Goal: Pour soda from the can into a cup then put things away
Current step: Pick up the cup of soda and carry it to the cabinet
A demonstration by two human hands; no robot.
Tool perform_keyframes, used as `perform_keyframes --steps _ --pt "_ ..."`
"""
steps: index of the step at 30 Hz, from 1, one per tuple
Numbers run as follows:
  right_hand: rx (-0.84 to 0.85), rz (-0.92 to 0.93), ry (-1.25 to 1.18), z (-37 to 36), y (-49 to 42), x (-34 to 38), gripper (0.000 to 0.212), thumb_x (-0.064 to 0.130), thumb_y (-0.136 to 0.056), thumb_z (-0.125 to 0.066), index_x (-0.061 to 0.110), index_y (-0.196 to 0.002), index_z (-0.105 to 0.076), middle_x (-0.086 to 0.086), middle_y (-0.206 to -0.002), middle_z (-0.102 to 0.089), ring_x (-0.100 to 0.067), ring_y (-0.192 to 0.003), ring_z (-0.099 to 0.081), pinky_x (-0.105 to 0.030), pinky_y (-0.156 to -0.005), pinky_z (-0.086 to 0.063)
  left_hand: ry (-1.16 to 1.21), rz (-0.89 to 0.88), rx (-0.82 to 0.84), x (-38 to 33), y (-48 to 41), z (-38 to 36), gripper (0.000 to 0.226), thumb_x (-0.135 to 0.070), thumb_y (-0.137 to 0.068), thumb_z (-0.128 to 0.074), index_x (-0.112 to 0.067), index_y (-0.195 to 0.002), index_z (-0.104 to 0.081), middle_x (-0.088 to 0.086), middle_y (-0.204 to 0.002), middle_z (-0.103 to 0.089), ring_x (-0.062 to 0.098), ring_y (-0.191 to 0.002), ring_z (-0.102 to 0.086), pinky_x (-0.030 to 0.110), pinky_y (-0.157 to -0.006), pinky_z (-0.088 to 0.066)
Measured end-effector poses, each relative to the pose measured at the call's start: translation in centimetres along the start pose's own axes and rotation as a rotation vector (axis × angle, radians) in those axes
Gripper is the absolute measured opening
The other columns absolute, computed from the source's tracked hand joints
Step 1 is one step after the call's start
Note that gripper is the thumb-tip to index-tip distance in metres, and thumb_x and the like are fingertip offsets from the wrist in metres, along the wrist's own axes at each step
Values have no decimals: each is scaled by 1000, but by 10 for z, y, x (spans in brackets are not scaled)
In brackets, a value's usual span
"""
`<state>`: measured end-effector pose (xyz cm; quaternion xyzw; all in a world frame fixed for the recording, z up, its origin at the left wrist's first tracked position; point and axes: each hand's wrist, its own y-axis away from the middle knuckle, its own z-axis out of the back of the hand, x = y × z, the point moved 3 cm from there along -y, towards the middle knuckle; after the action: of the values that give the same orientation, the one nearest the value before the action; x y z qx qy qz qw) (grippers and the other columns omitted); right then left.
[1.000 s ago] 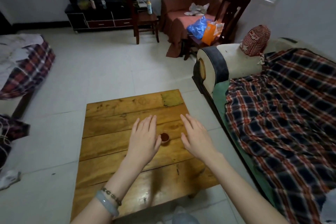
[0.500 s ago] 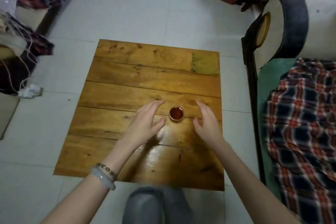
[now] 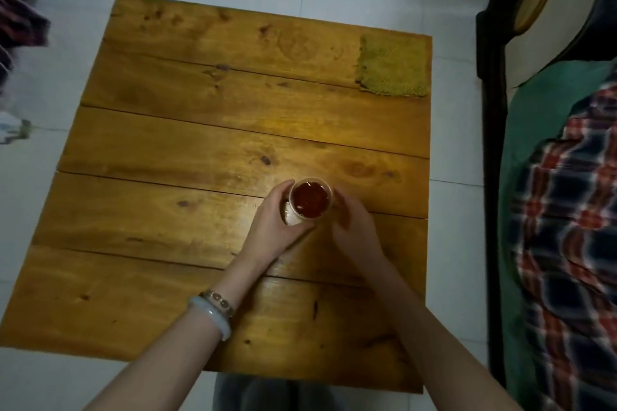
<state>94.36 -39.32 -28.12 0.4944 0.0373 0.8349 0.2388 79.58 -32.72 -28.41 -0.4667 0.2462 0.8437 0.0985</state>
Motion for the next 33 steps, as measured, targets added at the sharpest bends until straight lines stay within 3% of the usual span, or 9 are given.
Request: perform_keyframes --steps 3,7,12,18,22,25,29,33 --pt "12 34 -51 -6 0 2 52 -2 -66 -46 2 -117 -58 3 -109 -58 -6 -101 -53 -4 -87 -36 46 -2 -48 2 -1 -5 64 -33 -63 -85 -42 -115 -48 -25 -113 -57 -6 -109 -52 15 -93 -42" --pt "25 12 -82 -5 4 8 52 -15 -71 -49 3 -120 -57 8 -105 -55 7 -95 -47 0 -80 -36 99 13 -85 -5 0 -3 57 -31 -65 -85 -36 -111 -52 -27 -107 -58 -8 -104 -55 10 -86 -42" --pt "23 43 -79 3 13 32 52 -13 -73 -52 5 -121 -58 9 -106 -56 -3 -97 -53 -4 -82 -39 135 12 -112 -19 11 11 54 -22 -67 -84 -31 -111 -55 -27 -105 -58 -16 -100 -52 4 -82 -39" --pt "109 202 -89 15 35 98 52 -6 -75 -55 17 -122 -58 10 -115 -61 -5 -109 -56 -24 -94 -46 181 14 -165 -53 46 58 54 -16 -68 -83 -30 -112 -54 -26 -103 -58 -17 -98 -51 2 -79 -39" --pt "146 286 -56 16 57 153 48 0 -81 -56 15 -126 -56 9 -117 -58 -9 -111 -55 -24 -94 -45 205 10 -246 -75 83 105 56 -27 -65 -85 -33 -113 -55 -26 -106 -60 -8 -103 -53 7 -83 -42" --pt "233 244 -86 9 78 193 52 -1 -82 -53 20 -130 -52 18 -118 -52 -6 -114 -51 -26 -98 -43 228 15 -318 -90 116 143 55 -30 -63 -85 -42 -107 -55 -27 -105 -60 -9 -103 -53 9 -84 -43" --pt "365 325 -27 -8 110 252 60 -3 -82 -51 26 -134 -48 15 -125 -51 -2 -120 -46 -20 -102 -37 243 10 -447 -99 167 192 57 -26 -63 -86 -33 -111 -57 -20 -107 -62 -2 -103 -56 18 -88 -45" --pt "507 415 8 -33 144 307 57 -1 -81 -52 24 -132 -49 17 -121 -52 -2 -117 -48 -17 -100 -38 277 40 -548 -99 223 240 59 -22 -64 -86 -29 -114 -56 -16 -108 -63 -5 -101 -55 9 -87 -42"
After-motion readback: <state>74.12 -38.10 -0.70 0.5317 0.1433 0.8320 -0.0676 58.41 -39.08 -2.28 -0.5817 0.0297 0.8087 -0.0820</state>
